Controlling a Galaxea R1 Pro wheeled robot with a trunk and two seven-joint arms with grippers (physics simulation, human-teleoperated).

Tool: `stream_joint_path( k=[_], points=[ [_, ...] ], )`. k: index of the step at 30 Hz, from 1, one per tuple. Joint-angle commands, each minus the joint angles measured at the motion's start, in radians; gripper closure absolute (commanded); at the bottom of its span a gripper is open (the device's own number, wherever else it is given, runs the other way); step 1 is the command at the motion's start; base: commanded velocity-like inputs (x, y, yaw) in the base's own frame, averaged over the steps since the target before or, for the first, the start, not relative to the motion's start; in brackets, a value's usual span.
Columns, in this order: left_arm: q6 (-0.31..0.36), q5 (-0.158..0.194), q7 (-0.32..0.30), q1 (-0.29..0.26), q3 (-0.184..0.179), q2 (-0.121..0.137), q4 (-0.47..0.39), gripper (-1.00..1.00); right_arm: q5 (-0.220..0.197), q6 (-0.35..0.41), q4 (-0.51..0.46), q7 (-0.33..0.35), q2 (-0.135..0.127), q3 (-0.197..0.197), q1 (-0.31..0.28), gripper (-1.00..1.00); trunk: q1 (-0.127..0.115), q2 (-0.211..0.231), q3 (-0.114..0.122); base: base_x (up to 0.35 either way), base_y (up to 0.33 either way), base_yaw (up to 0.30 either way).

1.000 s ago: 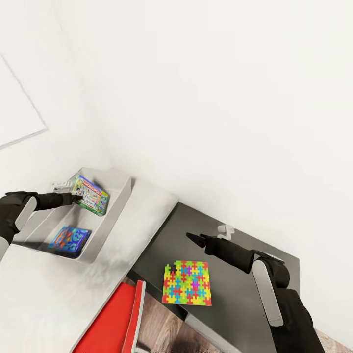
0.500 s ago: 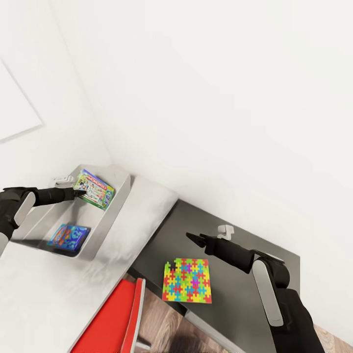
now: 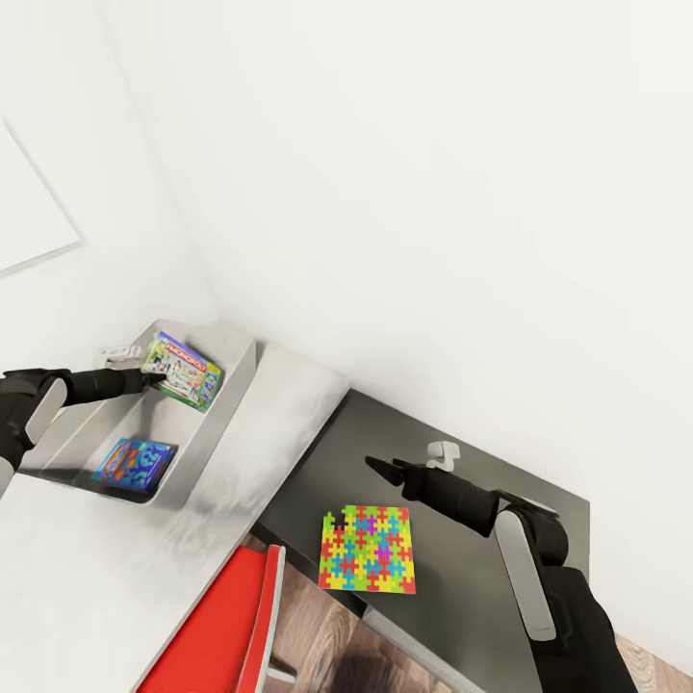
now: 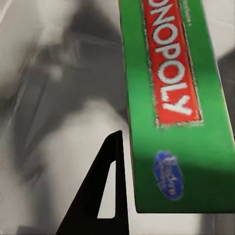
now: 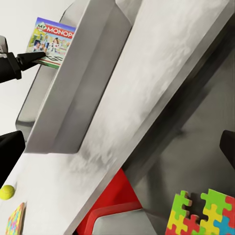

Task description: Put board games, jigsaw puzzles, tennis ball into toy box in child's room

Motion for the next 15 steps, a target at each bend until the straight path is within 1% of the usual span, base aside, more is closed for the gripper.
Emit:
stream_joint_path(
  k=[1,12,15],
  points=[
    [0.006,0.008,0.001,-0.001,-0.004,0.001,0.0,1.0,0.001,0.006,0.0,0.004,0.001,-0.002,-0.001,-1.0,0.001,-0.002,-0.002,0.0,0.0,0.0],
    [0.005,0.01,-0.002,-0.001,-0.004,0.003,0.001,1.0,-0.002,0.007,-0.001,0.013,0.001,-0.002,-0.001,-1.0,0.001,-0.002,-0.002,0.0,0.0,0.0],
    [0.005,0.012,-0.029,-0.003,-0.004,0.003,0.002,1.0,-0.003,0.008,-0.001,0.015,0.001,-0.003,-0.001,-1.0,0.001,-0.002,-0.002,0.0,0.0,0.0]
  ],
)
